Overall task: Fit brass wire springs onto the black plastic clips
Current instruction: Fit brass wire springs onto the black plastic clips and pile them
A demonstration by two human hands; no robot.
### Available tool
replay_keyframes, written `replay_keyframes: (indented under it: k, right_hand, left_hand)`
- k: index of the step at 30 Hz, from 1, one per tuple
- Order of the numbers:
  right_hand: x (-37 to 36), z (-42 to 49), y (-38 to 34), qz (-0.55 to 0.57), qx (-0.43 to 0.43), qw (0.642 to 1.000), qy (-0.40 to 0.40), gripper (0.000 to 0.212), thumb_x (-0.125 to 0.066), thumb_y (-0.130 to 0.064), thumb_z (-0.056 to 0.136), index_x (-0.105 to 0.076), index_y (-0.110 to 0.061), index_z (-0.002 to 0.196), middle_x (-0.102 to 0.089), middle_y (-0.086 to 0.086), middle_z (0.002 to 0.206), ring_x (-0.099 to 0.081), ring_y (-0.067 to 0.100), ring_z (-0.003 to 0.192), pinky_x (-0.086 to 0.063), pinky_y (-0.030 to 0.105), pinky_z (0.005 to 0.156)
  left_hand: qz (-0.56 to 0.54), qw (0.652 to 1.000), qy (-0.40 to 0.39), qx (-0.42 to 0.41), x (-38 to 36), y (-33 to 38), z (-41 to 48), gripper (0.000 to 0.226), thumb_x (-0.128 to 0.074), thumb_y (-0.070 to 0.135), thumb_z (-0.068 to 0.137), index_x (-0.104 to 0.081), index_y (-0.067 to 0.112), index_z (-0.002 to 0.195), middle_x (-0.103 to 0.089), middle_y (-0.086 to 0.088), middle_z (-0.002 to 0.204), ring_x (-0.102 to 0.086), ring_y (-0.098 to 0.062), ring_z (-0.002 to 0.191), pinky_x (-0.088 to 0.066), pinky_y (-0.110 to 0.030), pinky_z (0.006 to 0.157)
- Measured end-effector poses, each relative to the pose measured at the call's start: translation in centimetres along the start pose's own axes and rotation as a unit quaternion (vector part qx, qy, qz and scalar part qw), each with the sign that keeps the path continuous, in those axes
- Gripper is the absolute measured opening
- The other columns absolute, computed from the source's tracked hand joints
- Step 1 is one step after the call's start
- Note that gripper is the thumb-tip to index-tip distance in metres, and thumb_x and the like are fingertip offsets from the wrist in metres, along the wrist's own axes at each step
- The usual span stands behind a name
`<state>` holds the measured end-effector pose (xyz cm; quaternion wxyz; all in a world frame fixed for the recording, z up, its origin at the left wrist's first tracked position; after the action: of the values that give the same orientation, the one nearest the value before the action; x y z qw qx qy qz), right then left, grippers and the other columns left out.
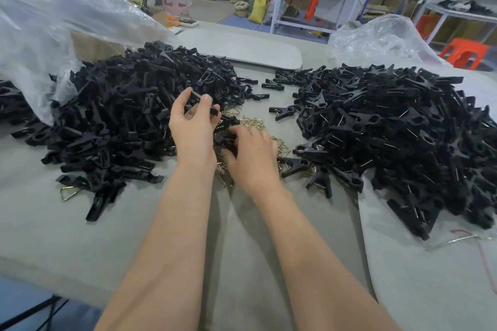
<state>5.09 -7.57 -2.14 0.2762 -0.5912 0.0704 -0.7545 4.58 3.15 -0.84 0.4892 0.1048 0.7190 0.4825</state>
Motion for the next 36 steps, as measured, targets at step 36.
replay_keyframes:
  k: [36]
  right_hand:
    - [6.0,-0.3,6.4,0.44,-0.165,0.845,0.257,0.011,-0.047,-0.014,0.097,-0.048,-0.023,0.091,-0.063,0.006,0.094,-0.066,0.01,0.063,-0.056,0.033,0.065]
  left_hand:
    - [0.366,0.9,-0.221,-0.088,-3.4,-1.5,-2.1,0.022,-0.057,0.007,0.091,-0.065,0.027,0.091,-0.07,0.005,0.088,-0.07,-0.011,0.085,-0.053,-0.038,0.09]
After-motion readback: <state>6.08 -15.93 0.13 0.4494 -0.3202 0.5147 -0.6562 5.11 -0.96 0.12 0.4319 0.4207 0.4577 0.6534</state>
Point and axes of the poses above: each hand's wrist, its own z-axis towards the middle knuckle, its own x-axis out of the back of the hand, y = z × x, the point moved 6 cm from there along z, towards the middle knuckle
